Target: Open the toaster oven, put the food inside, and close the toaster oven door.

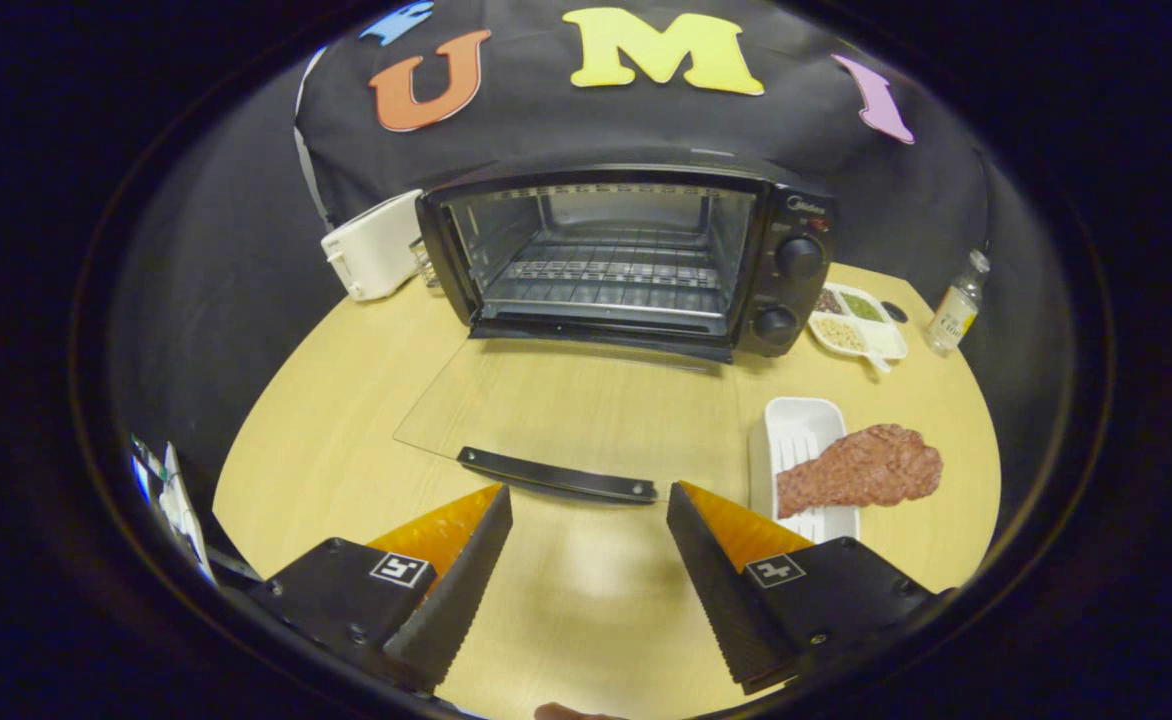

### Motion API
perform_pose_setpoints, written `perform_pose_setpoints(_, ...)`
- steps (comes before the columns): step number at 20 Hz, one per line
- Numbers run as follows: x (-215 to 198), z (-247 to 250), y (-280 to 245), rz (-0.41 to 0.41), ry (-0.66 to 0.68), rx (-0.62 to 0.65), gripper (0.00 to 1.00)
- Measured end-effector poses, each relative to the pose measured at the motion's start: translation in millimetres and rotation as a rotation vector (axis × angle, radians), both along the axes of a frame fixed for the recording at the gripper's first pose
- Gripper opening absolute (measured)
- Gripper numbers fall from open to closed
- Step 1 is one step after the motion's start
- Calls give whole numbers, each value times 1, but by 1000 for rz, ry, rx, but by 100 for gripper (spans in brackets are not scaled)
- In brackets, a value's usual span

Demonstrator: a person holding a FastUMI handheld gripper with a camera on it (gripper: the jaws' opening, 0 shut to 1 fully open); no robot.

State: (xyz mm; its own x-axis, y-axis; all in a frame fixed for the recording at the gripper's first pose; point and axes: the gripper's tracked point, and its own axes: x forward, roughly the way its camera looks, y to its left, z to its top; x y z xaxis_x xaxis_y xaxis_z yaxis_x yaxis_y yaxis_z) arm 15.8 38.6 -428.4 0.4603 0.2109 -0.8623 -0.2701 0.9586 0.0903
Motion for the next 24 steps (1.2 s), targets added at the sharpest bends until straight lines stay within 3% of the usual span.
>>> perform_pose_setpoints(8, 17, 52, -103, -47, 25, 116, 95)
perform_pose_setpoints(12, 27, 52, -156, -86, 51, 111, 94)
perform_pose_setpoints(16, 37, 38, -177, -92, 98, 170, 89)
perform_pose_setpoints(24, 44, -9, -178, -93, 281, 361, 71)
